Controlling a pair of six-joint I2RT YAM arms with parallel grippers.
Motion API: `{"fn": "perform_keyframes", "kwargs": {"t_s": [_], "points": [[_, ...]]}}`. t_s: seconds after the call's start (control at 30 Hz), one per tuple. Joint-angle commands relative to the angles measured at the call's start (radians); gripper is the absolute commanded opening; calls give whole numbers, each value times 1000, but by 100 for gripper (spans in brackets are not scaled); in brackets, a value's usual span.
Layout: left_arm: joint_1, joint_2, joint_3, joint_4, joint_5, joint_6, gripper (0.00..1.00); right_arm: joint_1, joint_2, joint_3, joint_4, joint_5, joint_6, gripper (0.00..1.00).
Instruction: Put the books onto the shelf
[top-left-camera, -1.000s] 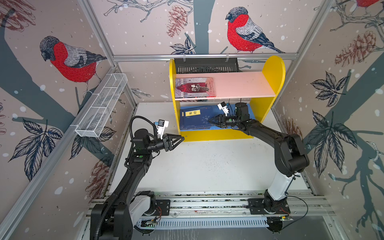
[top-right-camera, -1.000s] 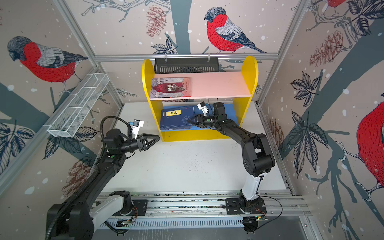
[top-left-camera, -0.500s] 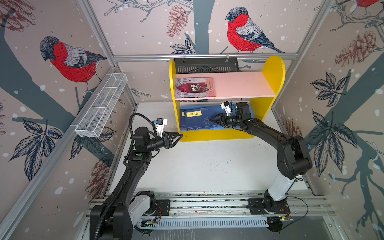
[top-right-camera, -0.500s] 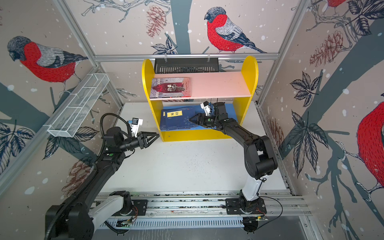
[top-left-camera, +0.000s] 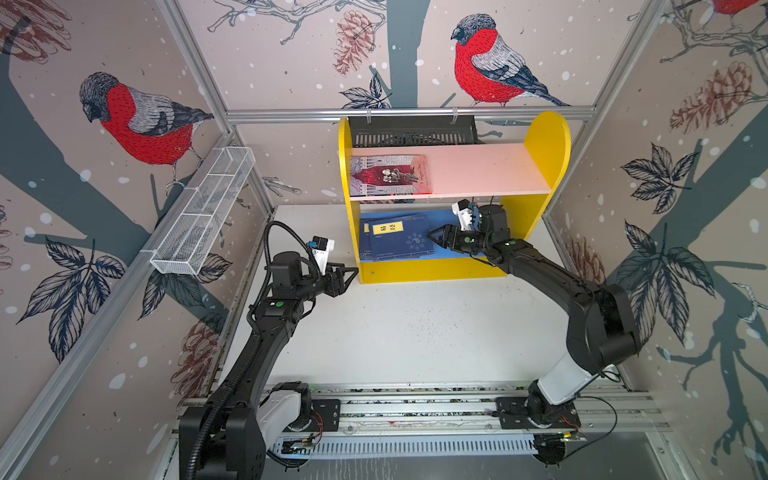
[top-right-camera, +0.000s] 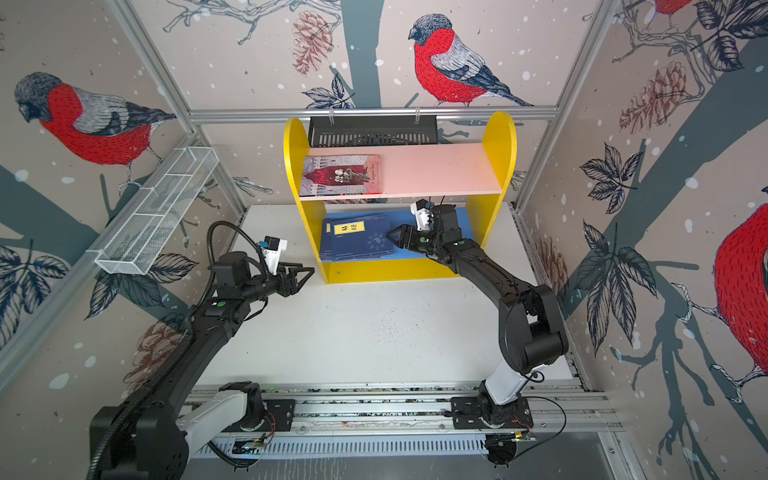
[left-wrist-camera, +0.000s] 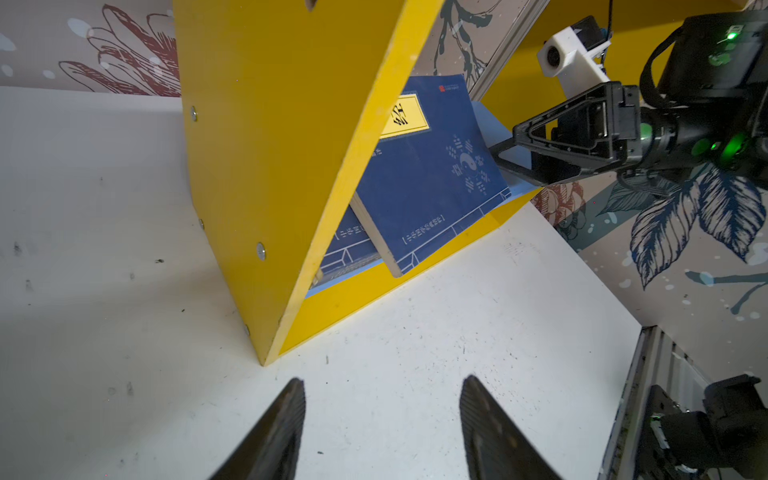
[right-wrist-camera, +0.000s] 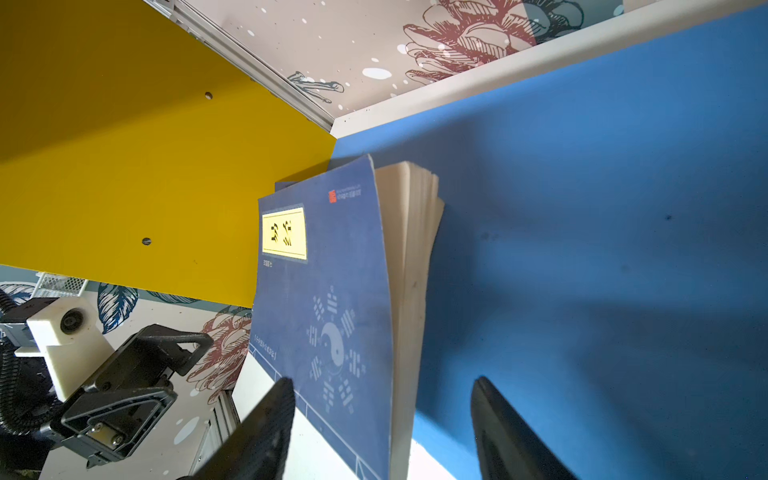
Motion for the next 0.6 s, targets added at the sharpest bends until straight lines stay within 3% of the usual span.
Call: {"fn": "perform_keyframes", "kwargs": {"t_s": [0.0,0.57], "points": [[-9,8,-3,10,-54,69,60,16,-2,2,35,19,-18,66],[-62,103,-36,134,-149,34,60,78,14,46,10,91,11,61]]}}
